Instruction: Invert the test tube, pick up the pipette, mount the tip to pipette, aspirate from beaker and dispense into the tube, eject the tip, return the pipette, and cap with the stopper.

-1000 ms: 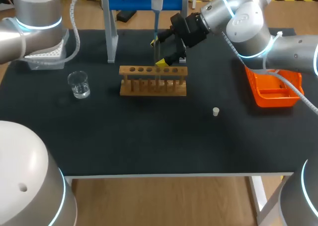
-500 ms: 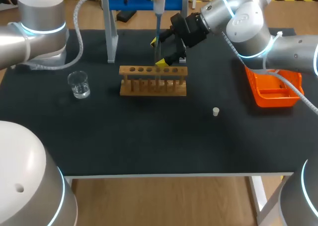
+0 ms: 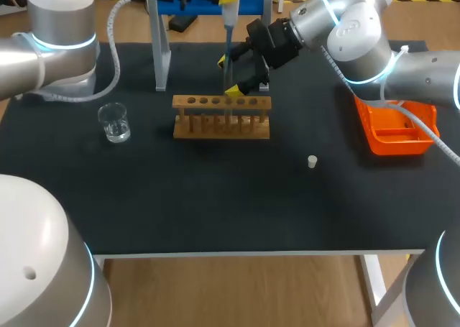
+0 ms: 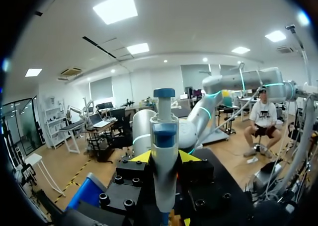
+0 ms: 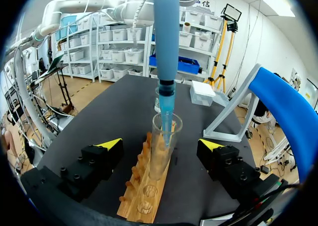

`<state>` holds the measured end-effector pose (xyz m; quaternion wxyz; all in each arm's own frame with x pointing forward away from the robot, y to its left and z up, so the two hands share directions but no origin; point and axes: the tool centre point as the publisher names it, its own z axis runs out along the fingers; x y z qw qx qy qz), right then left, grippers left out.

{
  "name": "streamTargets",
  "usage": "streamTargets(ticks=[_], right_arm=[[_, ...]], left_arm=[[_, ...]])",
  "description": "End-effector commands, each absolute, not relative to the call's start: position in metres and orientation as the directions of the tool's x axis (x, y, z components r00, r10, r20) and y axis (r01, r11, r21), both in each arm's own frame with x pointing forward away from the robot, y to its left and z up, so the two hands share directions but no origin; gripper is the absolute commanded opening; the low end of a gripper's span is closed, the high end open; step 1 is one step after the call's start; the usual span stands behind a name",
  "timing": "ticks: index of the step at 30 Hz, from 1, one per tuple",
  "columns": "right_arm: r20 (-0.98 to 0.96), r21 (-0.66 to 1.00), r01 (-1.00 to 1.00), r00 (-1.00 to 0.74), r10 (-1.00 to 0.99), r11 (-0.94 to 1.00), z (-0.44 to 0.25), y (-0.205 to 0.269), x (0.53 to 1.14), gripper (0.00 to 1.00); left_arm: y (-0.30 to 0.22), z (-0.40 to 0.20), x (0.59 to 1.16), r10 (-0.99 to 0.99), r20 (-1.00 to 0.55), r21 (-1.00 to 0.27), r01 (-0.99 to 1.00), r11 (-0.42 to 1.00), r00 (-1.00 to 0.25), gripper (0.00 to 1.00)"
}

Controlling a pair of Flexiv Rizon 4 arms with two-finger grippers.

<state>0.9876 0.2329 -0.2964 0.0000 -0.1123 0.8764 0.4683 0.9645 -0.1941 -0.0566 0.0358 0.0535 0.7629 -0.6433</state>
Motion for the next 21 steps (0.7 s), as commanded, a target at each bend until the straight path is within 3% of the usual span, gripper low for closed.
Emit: streamTargets(ticks=[1, 21], right_arm=[[-0.105, 0.819, -0.197, -0.975, -0.198, 0.538, -0.295, 0.232, 0.987, 1.0], [-0.105, 0.819, -0.197, -0.975, -0.198, 0.538, -0.295, 0.232, 0.987, 1.0]], left_arm=[[-0.195, -0.059, 0.97, 0.045, -0.114, -0.978, 0.12, 0.172, -0.992, 0.0], [-0.199, -0.07, 0.979, 0.051, -0.086, -0.98, 0.094, 0.177, -0.995, 0.0]])
